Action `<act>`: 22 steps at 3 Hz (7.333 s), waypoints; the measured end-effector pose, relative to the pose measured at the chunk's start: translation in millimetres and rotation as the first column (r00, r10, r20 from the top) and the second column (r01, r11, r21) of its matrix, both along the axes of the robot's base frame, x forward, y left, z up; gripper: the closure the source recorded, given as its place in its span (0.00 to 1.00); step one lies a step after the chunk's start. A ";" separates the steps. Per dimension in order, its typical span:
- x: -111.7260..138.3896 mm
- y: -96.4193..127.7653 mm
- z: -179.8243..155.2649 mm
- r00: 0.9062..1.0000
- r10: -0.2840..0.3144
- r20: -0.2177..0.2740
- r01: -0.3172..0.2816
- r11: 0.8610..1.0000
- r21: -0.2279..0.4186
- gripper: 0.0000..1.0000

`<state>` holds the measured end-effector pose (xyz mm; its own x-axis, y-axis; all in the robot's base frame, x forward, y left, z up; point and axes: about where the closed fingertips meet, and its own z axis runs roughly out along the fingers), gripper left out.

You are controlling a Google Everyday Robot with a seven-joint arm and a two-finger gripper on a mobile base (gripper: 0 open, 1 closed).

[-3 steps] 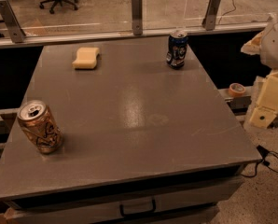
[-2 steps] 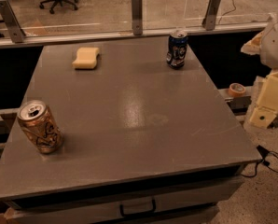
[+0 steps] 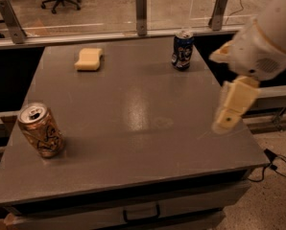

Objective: Move orange can near sponge

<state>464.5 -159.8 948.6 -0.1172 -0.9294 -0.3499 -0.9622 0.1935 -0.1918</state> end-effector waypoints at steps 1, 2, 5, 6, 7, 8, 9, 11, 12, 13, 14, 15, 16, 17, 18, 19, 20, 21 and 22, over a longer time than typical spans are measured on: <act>7.5 91.9 -11.8 0.984 0.180 0.010 -0.179 0.967 0.180 0.00; -1.6 172.3 -6.4 0.958 0.284 0.042 -0.283 0.910 0.303 0.00; -2.3 219.7 -17.8 0.938 0.343 0.054 -0.339 0.866 0.367 0.00; -1.2 262.2 -45.0 0.917 0.397 0.043 -0.375 0.819 0.434 0.00; -4.1 298.1 -69.8 0.908 0.418 0.033 -0.376 0.777 0.504 0.00; -13.1 334.9 -91.6 0.907 0.422 0.000 -0.340 0.730 0.593 0.00; -24.3 366.7 -102.1 0.895 0.442 -0.051 -0.296 0.678 0.673 0.18; -15.8 371.9 -82.4 0.906 0.421 -0.050 -0.259 0.643 0.721 0.65; 5.3 320.9 -54.2 0.952 0.307 0.021 -0.233 0.677 0.698 0.88; 8.3 308.1 -50.8 0.960 0.280 0.029 -0.221 0.685 0.694 1.00; 7.7 309.6 -50.9 0.959 0.283 0.028 -0.223 0.684 0.694 1.00; 14.5 308.6 -44.1 0.961 0.272 0.055 -0.231 0.676 0.699 1.00; 57.5 289.7 -40.5 0.970 0.209 0.122 -0.232 0.656 0.718 1.00; 115.5 264.2 -39.0 0.977 0.139 0.159 -0.211 0.638 0.741 1.00; 178.7 248.4 -44.8 0.985 0.061 0.163 -0.165 0.619 0.768 1.00; 226.7 245.1 -59.4 0.990 -0.019 0.136 -0.097 0.606 0.790 1.00; 257.8 249.8 -73.0 0.990 -0.098 0.099 -0.019 0.612 0.791 0.82; 272.0 254.5 -84.8 0.986 -0.151 0.070 0.034 0.598 0.801 0.60; 278.5 263.9 -87.7 0.984 -0.167 0.061 0.048 0.582 0.812 0.36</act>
Offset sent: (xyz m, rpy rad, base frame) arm -0.0160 0.2742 0.0055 0.4853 -0.0016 0.4212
